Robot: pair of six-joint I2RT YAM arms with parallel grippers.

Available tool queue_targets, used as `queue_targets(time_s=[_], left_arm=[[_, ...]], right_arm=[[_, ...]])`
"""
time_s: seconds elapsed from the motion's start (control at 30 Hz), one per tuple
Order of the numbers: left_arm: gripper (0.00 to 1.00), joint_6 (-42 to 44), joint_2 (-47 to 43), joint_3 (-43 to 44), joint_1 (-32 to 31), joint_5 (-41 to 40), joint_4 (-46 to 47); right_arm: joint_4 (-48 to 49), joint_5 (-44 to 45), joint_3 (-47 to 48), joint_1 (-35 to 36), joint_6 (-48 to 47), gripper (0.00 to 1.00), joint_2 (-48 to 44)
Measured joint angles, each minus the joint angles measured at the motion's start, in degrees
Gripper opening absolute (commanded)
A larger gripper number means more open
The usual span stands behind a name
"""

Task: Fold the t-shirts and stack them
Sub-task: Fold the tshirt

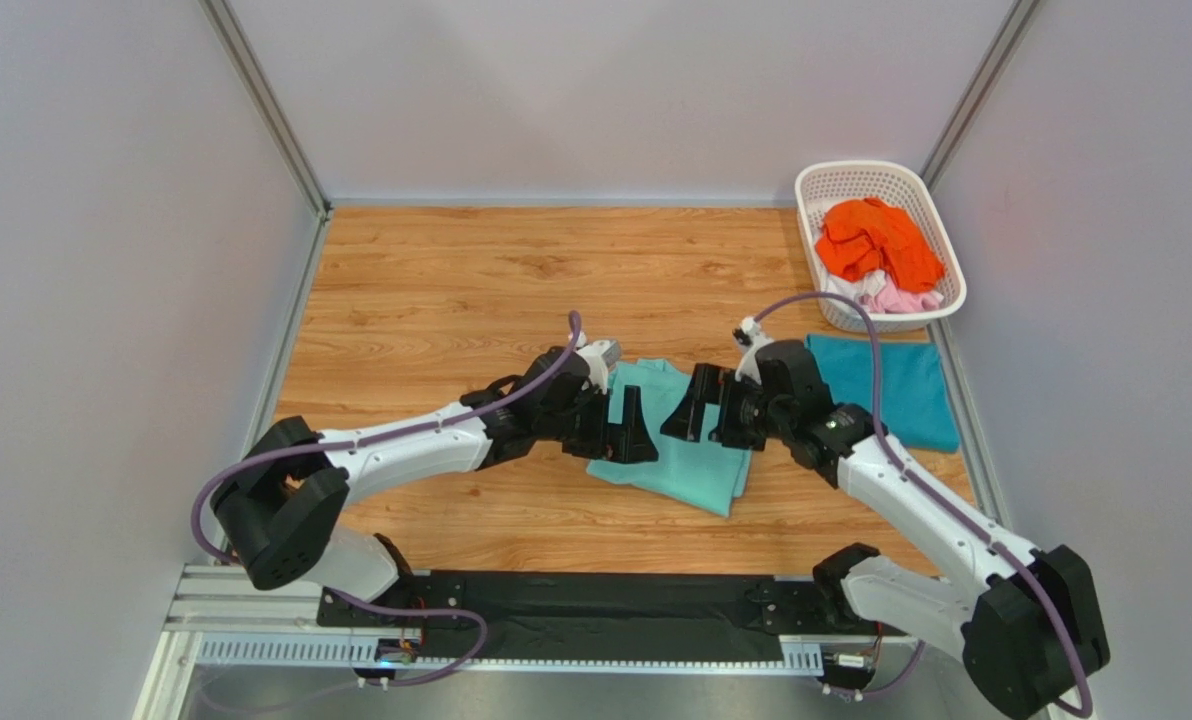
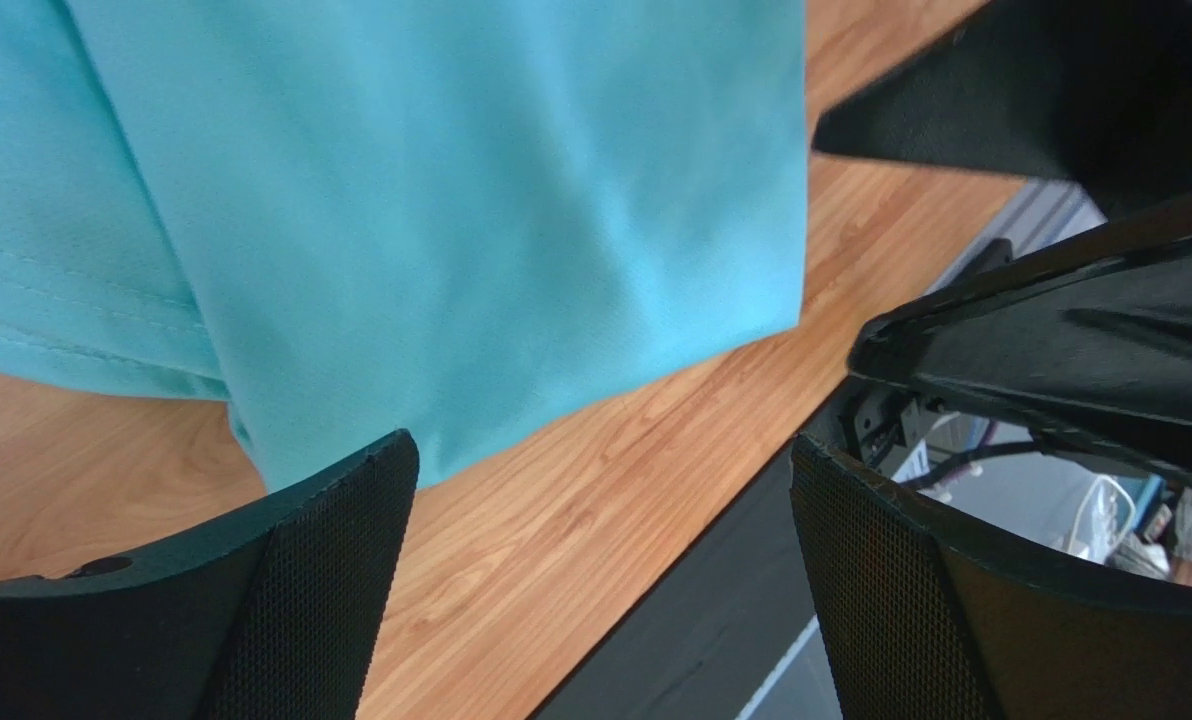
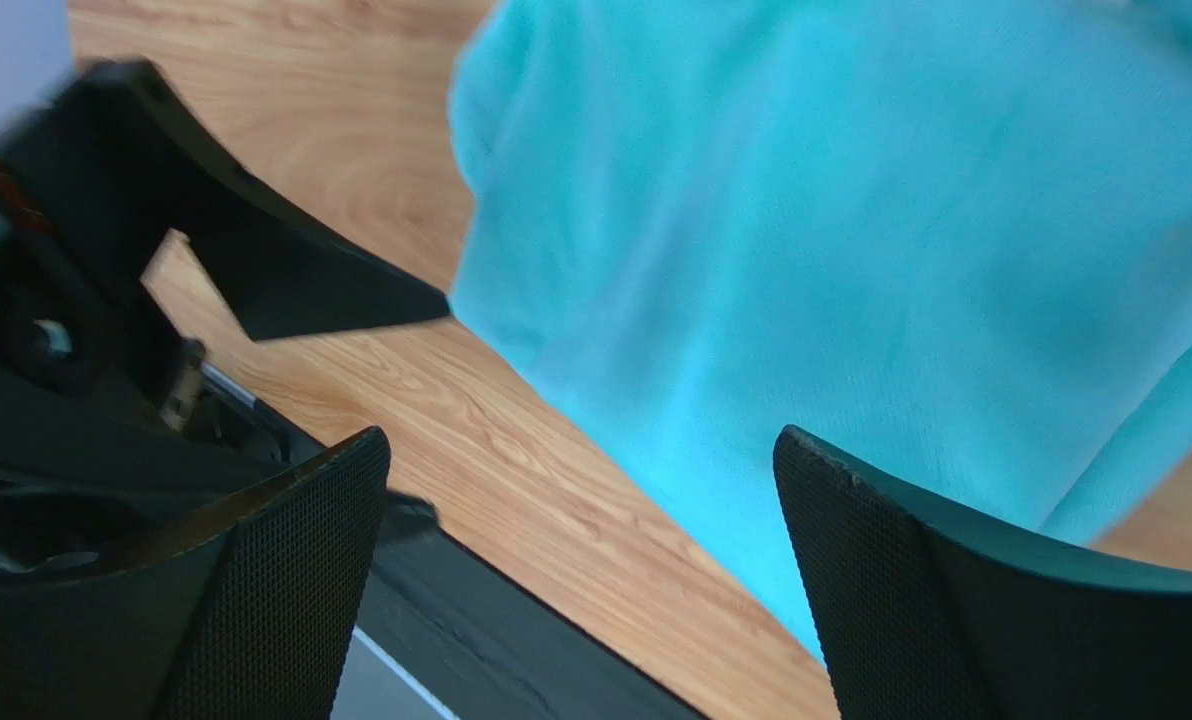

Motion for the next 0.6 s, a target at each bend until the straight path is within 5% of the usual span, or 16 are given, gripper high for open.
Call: queue_targets(time_s=[0.13,0.33,0.6], left_arm=[[1.0,0.5,1.2,0.2,0.0,-2.4,-0.9],[1.0,2.3,8.1,4.2,0.2,-3.2,-2.5],[1.0,3.8,11.3,6.9,3.3,-2.5,-2.0]], right_arm=[[-2.2,2.6,-7.9,0.3,5.3,1.0,-3.9],[-8.3,8.5,-6.3,0.3,6.1,1.0,-6.6],[-2.5,1.2,-7.3,0.3,9.5,1.0,-4.4]])
